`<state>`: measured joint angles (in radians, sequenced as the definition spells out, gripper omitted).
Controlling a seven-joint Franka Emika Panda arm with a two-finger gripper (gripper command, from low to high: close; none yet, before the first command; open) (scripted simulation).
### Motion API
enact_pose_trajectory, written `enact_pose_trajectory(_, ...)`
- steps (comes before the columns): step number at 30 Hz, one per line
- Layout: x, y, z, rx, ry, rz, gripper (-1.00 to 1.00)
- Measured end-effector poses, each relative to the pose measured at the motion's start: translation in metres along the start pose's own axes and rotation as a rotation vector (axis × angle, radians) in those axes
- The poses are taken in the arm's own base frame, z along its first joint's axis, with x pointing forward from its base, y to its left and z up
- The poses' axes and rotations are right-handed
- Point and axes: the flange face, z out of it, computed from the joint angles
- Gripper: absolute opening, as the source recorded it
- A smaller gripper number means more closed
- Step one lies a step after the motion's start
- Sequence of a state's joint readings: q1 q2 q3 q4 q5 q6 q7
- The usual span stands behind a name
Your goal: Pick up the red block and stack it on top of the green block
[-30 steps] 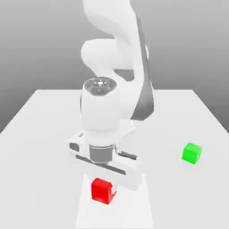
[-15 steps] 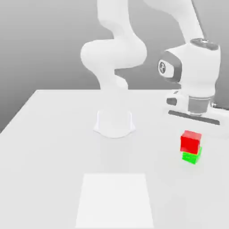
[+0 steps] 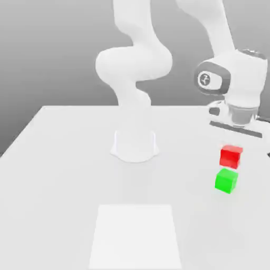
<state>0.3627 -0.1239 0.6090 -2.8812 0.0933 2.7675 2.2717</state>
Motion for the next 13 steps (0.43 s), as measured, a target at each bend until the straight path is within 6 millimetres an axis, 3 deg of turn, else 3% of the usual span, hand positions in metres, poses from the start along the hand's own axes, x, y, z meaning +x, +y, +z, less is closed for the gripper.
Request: enact_pose_trajectory(13,0.0,0.001,0.028,-0.009,-0.004,0.001,-1.0)
